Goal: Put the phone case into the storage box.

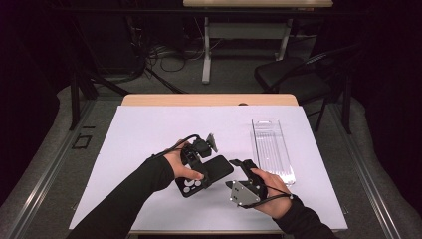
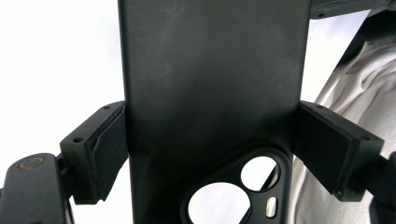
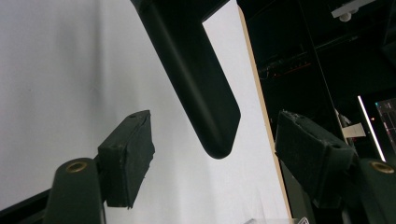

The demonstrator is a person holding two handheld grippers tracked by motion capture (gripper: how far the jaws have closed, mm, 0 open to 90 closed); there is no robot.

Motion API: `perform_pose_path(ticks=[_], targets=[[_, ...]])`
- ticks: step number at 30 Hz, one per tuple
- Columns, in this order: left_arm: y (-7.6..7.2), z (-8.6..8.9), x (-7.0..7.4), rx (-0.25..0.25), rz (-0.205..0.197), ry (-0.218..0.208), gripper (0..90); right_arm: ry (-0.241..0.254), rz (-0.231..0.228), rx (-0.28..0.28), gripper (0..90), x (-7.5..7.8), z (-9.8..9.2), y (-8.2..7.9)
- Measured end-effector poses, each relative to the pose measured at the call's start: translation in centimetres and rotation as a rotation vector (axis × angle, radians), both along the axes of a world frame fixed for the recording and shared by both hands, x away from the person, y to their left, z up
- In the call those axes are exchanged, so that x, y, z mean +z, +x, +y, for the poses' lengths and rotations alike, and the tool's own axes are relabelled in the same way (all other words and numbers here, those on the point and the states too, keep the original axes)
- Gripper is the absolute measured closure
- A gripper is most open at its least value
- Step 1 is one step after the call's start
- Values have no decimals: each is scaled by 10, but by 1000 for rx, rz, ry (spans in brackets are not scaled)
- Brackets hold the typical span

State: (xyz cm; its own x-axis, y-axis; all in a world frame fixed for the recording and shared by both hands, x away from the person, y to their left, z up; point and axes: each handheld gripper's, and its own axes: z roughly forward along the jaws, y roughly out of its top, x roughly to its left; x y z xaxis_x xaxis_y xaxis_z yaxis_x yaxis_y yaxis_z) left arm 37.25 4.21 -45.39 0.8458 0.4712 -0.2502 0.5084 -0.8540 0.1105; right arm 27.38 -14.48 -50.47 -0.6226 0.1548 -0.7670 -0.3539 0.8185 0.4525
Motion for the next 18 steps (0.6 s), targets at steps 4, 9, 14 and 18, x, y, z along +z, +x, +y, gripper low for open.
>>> perform_pose_path(ticks=[4, 9, 14, 18], targets=[[0, -1, 0, -10, 4, 4, 146, -15, 0, 6, 299, 0, 1, 0], [0, -3, -1, -13, 4, 6, 146, -46, -5, 13, 316, 2, 2, -1], [-1, -5, 0, -19, 6, 6, 146, -74, -21, 17, 321, 2, 3, 0], [-2, -6, 1, -22, 5, 7, 146, -76, -23, 16, 320, 2, 4, 0]])
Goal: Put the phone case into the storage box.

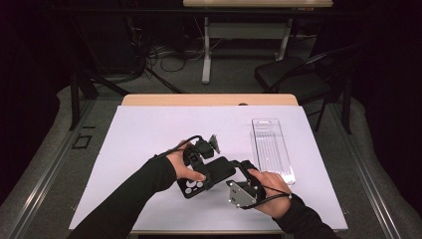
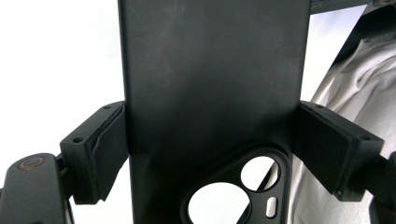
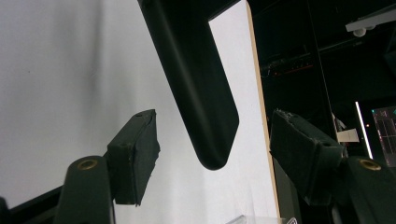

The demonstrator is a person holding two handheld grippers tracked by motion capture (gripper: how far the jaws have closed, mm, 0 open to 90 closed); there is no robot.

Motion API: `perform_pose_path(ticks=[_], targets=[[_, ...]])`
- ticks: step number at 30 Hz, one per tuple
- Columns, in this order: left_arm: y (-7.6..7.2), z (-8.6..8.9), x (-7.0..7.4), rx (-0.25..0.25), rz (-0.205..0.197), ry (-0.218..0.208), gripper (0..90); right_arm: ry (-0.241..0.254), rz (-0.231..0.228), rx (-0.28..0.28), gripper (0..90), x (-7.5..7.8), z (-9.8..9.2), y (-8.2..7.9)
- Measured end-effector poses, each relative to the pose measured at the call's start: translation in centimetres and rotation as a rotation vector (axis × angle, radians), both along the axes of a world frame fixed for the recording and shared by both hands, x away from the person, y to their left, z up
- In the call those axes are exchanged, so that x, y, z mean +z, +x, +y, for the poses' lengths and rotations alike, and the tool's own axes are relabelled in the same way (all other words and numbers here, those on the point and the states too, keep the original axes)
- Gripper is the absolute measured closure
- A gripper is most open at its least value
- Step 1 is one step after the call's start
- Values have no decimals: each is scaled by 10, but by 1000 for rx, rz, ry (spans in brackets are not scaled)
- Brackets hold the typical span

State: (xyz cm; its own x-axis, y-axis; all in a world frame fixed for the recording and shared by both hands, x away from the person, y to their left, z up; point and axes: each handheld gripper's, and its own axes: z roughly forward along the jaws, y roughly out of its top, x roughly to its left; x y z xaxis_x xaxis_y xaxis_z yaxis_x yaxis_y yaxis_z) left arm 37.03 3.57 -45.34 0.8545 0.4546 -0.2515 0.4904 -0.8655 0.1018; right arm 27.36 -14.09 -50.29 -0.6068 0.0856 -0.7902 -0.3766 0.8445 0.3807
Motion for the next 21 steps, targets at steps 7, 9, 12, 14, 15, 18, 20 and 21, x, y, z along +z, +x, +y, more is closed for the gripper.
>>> perform_pose_path(ticks=[7, 9, 12, 14, 15, 18, 20, 21], targets=[[-2, -4, 0, -11, 2, -1, 146, -19, -12, 0, 324, -1, 1, 0], [-2, -5, -1, -14, 1, 1, 146, -20, -16, -1, 331, -2, 2, 1], [-2, -7, -1, -12, 3, 2, 146, -22, -16, -3, 341, -2, 2, 1], [-2, -8, -2, -18, 4, 4, 146, -20, -8, -8, 358, -3, 2, 1], [-2, -8, -2, -17, 6, 3, 146, -27, -12, 2, 361, -2, 3, 2], [-3, -10, -2, -14, 5, 0, 146, -30, 3, -4, 372, -3, 3, 1], [-4, -11, -2, -18, 5, 1, 146, -38, -1, 5, 379, -3, 4, 2], [-4, -11, -2, -20, 6, 2, 146, -36, 2, -4, 384, -4, 4, 1]])
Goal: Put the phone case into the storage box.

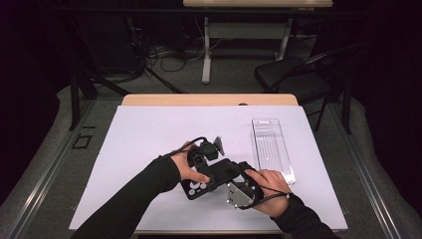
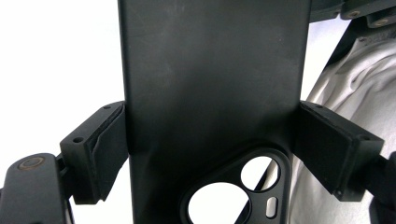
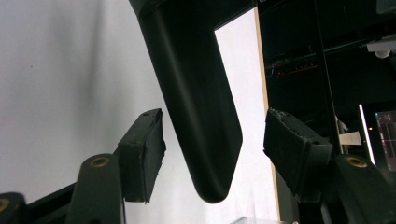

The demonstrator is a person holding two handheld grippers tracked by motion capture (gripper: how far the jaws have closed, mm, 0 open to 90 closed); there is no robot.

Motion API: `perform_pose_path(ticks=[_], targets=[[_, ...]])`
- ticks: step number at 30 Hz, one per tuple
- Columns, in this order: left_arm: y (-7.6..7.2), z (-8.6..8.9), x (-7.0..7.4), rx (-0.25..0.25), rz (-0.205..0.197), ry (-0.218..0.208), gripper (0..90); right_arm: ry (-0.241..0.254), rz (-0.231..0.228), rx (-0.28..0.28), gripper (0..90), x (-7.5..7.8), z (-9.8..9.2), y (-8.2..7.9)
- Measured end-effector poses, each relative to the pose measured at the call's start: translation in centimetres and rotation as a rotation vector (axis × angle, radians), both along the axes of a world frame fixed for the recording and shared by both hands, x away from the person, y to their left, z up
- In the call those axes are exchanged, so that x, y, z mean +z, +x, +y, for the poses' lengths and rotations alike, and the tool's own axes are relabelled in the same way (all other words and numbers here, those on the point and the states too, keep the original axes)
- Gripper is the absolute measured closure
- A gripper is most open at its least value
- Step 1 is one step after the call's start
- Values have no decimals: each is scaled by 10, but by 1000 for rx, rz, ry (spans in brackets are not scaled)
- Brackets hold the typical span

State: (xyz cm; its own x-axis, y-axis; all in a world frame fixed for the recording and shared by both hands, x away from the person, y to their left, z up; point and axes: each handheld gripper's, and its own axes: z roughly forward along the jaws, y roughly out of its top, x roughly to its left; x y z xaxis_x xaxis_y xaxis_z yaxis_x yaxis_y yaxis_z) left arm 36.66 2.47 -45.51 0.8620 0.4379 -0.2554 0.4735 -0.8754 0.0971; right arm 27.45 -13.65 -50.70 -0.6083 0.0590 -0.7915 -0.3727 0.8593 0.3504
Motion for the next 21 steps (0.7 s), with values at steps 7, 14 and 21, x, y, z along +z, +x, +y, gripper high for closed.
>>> perform_pose_path(ticks=[7, 14, 21], targets=[[-2, -2, -1, -6, -3, 6, 146, -13, 9, 9, 399, -3, 2, 0], [-3, -5, -3, -12, 5, 7, 146, -36, -31, 35, 411, -4, 4, -1], [-3, -8, -4, -20, 13, 8, 146, -58, -61, 36, 445, -6, 6, -3]])
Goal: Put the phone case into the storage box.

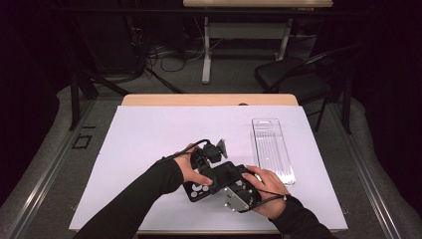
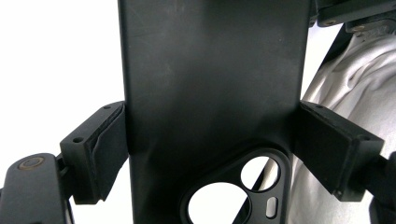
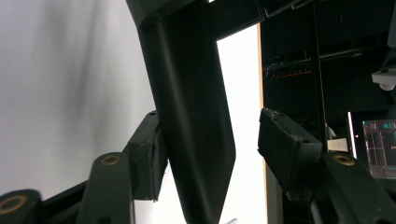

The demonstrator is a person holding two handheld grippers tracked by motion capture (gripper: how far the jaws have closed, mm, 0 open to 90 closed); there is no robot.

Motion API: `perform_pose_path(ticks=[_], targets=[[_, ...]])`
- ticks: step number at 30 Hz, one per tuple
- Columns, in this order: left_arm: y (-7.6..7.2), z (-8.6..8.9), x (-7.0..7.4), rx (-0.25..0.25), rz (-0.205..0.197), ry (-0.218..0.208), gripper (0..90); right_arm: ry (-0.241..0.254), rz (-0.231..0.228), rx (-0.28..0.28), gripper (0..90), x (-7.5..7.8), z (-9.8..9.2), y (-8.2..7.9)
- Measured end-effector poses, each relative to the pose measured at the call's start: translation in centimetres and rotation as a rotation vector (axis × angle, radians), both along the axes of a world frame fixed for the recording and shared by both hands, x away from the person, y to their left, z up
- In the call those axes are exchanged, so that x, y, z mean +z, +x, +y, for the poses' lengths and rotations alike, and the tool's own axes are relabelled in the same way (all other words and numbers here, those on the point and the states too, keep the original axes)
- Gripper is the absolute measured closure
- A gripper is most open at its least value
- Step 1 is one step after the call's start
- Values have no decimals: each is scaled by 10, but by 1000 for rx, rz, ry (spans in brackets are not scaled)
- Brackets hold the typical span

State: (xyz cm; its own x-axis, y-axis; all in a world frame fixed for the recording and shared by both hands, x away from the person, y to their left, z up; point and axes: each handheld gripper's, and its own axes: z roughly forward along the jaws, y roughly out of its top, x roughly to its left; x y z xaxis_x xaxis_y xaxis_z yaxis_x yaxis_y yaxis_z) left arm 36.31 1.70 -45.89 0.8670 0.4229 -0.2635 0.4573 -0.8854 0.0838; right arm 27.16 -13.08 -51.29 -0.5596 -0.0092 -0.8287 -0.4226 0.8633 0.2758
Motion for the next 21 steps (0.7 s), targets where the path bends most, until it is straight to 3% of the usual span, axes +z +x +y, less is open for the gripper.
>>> perform_pose_path(ticks=[6, 11, 21], targets=[[0, 0, 0, -7, 4, -4, 146, -10, -23, 5, 477, -3, 1, -2], [-1, -1, 0, 2, 12, -14, 146, -46, -54, 14, 500, -6, 3, -2], [-1, -2, 0, 4, 22, -16, 146, -71, -71, 16, 537, -11, 5, 0]])
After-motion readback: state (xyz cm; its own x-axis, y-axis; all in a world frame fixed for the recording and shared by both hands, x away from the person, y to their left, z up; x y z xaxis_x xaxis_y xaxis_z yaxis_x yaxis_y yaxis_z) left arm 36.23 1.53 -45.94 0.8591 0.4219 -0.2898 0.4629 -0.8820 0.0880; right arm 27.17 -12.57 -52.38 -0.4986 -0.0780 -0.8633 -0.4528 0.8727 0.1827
